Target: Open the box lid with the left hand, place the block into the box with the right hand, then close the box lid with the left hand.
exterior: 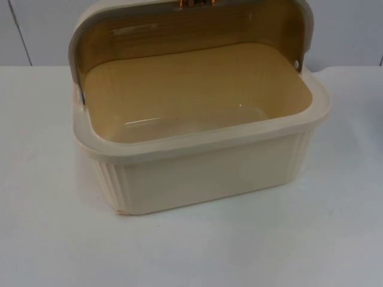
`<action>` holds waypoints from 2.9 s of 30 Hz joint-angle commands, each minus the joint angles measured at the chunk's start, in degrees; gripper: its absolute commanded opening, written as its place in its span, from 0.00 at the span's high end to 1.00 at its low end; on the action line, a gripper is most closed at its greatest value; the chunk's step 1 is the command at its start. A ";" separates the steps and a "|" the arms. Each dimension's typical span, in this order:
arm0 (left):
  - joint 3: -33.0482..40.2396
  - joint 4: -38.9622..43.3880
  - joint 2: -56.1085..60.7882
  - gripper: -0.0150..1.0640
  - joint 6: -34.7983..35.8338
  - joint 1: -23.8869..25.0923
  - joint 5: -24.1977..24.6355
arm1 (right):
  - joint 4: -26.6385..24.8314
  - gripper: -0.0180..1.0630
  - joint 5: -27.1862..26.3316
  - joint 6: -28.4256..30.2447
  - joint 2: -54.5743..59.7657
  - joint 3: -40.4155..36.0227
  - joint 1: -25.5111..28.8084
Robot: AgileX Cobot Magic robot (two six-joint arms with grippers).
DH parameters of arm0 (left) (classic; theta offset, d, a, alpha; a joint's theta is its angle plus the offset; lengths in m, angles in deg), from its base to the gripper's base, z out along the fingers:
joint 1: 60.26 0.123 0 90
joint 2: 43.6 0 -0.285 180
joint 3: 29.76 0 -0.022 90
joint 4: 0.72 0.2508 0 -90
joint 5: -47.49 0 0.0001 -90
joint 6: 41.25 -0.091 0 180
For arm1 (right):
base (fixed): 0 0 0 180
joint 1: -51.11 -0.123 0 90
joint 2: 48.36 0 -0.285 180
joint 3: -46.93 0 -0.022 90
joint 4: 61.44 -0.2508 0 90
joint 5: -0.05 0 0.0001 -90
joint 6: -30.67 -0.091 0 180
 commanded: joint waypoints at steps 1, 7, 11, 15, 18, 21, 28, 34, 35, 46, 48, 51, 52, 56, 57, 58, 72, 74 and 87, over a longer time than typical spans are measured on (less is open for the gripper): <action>0.19 0.61 0.45 0.01 0.38 -0.37 -0.31 | -0.58 0.99 -4.26 0.52 -3.27 -5.84 0.07; 0.19 0.61 0.45 0.01 0.38 -0.37 -0.19 | -0.97 0.99 -10.31 0.68 -6.93 -16.86 -1.29; 0.19 0.61 0.45 0.01 0.38 -0.37 -0.19 | -0.97 0.99 -10.55 3.24 -6.31 -18.57 -6.86; 0.19 0.61 0.45 0.01 0.38 -0.37 -0.19 | -0.38 0.99 -12.63 2.99 -3.05 -18.57 -16.26; 0.19 0.61 0.45 0.01 0.38 -0.37 0.05 | -0.38 0.99 -15.29 2.87 -0.65 -18.57 -21.56; 0.19 0.61 0.45 0.01 0.38 -0.37 0.06 | -0.38 0.99 -21.22 2.87 4.05 -18.57 -29.73; 0.19 0.61 0.45 0.01 -0.03 -0.37 0.05 | 0.04 0.99 -26.49 2.87 11.17 -18.57 -37.60; 0.19 0.61 0.45 0.01 -0.03 -0.37 0.05 | -0.41 0.99 -34.47 3.04 18.56 -18.57 -38.38; 0.19 0.61 0.45 0.01 -0.03 -0.37 0.05 | -0.41 0.99 -36.56 3.04 20.57 -18.57 -38.38; 0.19 0.61 0.45 0.01 -0.03 -0.37 -0.16 | -0.15 0.99 -40.80 3.04 32.11 -13.92 -38.38; 0.19 0.61 0.45 0.01 -0.03 -0.37 -0.16 | -0.15 0.99 -40.80 3.04 33.28 -13.06 -38.38; 0.19 0.61 0.45 0.01 -0.03 -0.37 -0.16 | -0.03 0.99 -40.80 3.04 36.44 -11.00 -38.38; 0.19 0.61 0.45 0.01 -0.03 -0.37 -0.16 | -0.04 0.99 -40.80 3.04 37.35 -10.47 -38.38; 0.19 0.61 0.45 0.01 -0.03 -0.37 -0.16 | -0.04 0.99 -40.57 3.20 40.57 -9.38 -38.38; 0.19 0.61 0.45 0.01 -0.03 -0.37 -0.16 | -0.04 0.99 -40.70 3.20 41.15 -9.28 -38.38; 0.19 0.61 0.45 0.01 -0.03 -0.37 -0.16 | -0.04 0.99 -40.70 3.20 41.15 -9.28 -38.38; 0.19 0.84 0.45 0.01 -0.03 -0.37 0.21 | -0.15 0.21 -41.56 3.20 43.01 -9.28 -38.38; 0.19 0.84 0.45 0.01 -0.03 -0.37 0.21 | -0.15 0.01 -41.67 3.20 43.01 -9.28 -38.38; 0.19 0.84 0.45 0.01 -0.03 -0.37 0.31 | -0.49 0.02 -35.89 2.10 39.99 -9.28 -38.38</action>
